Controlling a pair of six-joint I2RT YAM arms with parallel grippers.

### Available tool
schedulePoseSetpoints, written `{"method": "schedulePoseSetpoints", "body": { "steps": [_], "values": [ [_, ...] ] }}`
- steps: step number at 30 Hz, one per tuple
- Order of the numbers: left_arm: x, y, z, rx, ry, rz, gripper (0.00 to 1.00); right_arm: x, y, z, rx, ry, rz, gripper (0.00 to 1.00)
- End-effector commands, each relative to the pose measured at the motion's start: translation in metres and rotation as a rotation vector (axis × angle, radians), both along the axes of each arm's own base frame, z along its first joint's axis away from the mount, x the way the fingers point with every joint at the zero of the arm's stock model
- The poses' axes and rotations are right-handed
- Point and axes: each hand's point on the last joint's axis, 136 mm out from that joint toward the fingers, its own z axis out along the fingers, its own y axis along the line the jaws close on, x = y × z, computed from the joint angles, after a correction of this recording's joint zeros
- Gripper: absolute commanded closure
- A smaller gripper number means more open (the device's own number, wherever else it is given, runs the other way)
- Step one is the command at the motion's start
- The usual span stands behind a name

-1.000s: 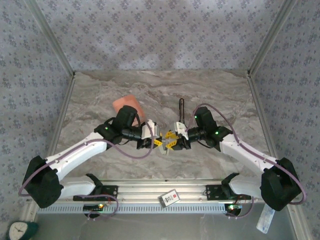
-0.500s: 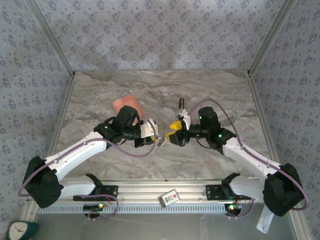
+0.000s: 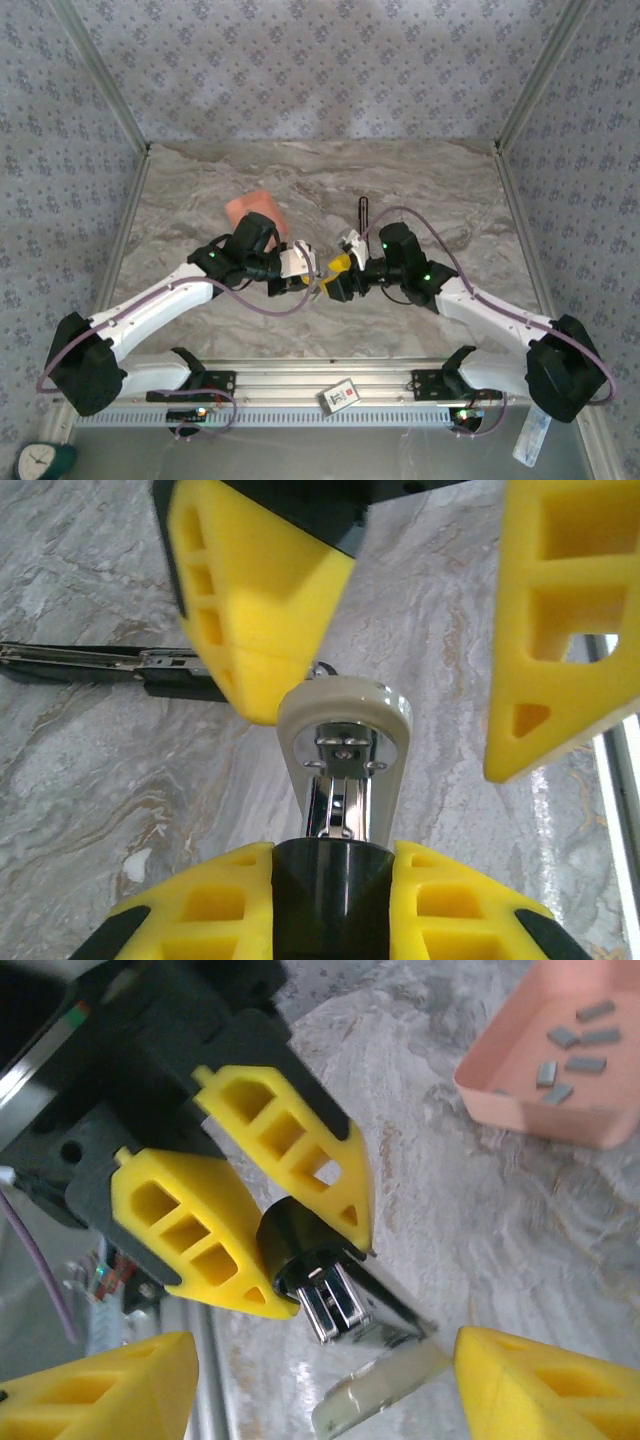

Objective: Load the staples into the stapler

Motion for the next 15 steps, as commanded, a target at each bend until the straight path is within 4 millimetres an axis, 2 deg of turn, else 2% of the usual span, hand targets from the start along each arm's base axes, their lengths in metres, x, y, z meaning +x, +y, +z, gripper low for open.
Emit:
{"method": "schedulePoseSetpoints", "body": {
  "steps": [1,7,15],
  "values": [
    [-0.008,-0.013,0.038,-0.112,-0.038,-0.082,0.98,-0.007,-0.003,-0.003,-0.067,-0.281,0.116,0.30],
    [-0.011,-0.015,0.044,-0.135,-0.033,-0.100,0.98,-0.015,-0.004,-0.005,-0.102,-0.428,0.229,0.35],
    [-0.015,-0.019,0.053,-0.170,-0.020,-0.120,0.98,-0.015,-0.003,-0.006,-0.091,-0.456,0.258,0.40]
  ]
}}
